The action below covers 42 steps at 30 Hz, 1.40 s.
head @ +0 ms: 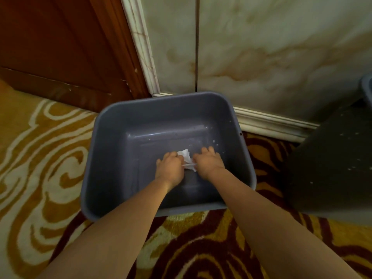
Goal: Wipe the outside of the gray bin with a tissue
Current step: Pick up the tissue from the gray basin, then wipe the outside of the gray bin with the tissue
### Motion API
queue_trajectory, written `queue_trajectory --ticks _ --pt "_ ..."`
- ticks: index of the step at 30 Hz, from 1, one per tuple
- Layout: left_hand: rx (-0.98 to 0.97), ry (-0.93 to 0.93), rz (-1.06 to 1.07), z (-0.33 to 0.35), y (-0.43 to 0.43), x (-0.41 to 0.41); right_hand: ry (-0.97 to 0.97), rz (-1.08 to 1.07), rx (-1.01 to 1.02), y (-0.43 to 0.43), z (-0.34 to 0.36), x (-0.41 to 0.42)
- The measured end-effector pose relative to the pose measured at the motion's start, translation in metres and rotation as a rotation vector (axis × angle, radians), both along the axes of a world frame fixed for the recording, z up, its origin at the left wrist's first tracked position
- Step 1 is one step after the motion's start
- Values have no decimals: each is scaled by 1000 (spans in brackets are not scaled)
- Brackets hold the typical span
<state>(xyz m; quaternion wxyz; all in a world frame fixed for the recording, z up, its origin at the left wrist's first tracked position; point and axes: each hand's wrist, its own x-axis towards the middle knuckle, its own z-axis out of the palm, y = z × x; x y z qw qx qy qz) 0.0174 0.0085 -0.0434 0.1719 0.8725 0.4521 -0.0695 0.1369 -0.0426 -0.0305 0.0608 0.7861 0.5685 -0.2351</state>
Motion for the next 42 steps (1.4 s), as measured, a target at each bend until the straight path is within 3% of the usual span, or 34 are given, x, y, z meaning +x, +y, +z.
queue_trajectory --ticks 4,8,12,15,21,25,30,35,37,40,42 --pt "-113 -291 120 18 1 2 139 -134 121 -6 17 9" --pt "-324 -610 261 49 2 12 464 -391 377 -15 53 21" --pt "-479 -797 199 87 -6 27 628 -319 469 -37 95 32" --pt "-536 -810 98 115 -16 34 540 -257 534 -62 121 38" --pt "-716 -646 -217 169 -55 50 361 -309 726 -135 177 44" --pt "-824 -547 -388 204 -93 68 342 -413 777 -198 201 56" --pt "-716 -469 -600 217 -152 95 431 -679 850 -279 202 59" --pt "-320 -242 -850 219 -211 110 595 -889 886 -333 181 55" --pt "-183 -311 -855 230 -223 118 657 -1049 903 -347 176 61" --pt "-58 -615 -789 256 -230 148 763 -1252 924 -364 165 68" --pt "28 -702 -776 271 -232 178 819 -1344 920 -371 157 70"
